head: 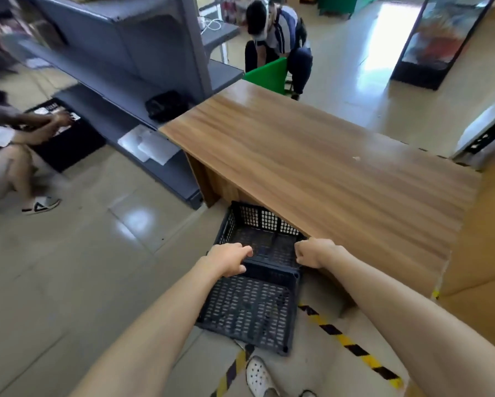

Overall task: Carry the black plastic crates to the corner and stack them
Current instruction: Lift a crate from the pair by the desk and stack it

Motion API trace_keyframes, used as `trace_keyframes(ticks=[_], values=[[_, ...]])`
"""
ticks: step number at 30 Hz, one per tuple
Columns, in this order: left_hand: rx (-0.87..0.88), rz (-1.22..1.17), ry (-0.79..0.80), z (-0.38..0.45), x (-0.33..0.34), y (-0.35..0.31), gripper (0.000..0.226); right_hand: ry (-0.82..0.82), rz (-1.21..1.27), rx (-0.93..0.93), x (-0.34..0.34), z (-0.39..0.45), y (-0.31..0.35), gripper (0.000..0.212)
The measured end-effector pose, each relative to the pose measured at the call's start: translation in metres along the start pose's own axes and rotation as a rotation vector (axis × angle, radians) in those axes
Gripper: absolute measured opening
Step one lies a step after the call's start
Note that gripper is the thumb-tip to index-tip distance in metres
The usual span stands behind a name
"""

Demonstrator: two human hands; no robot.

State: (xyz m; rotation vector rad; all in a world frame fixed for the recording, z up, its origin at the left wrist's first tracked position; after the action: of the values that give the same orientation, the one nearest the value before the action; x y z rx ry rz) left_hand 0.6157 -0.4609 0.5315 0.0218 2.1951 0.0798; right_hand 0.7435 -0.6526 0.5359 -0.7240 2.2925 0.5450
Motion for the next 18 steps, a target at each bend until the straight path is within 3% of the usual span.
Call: trace_keyframes(ticks=[7, 10, 18], values=[[-0.200, -0.145, 0.154, -0.015, 0.068, 0.089, 0.045, 0.099, -0.097, -0.172, -0.024, 0.068, 0.077, 0.014], [-0.283, -0.208, 0.136, -0.020, 0.080, 0.118, 0.042, 0.090, -0.112, -0.204, -0.040, 0.095, 0.098, 0.015], [-0.418, -0.402, 0.119, -0.015, 0.115, 0.117, 0.037, 0.142, -0.288, -0.299, -0.039, 0.159, 0.129, 0.021]])
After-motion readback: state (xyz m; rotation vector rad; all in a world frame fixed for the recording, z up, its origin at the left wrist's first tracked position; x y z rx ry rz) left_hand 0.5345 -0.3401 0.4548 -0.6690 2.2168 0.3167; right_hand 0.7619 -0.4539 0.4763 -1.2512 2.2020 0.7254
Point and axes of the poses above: each hand's wrist, its own z-axis towards the middle knuckle, its own x-axis out of the palm, y = z × x, the point moved 1 cm from there along z, towards the middle knuckle, and after that the axes turned 9 degrees about z, right-handed, at the moved point
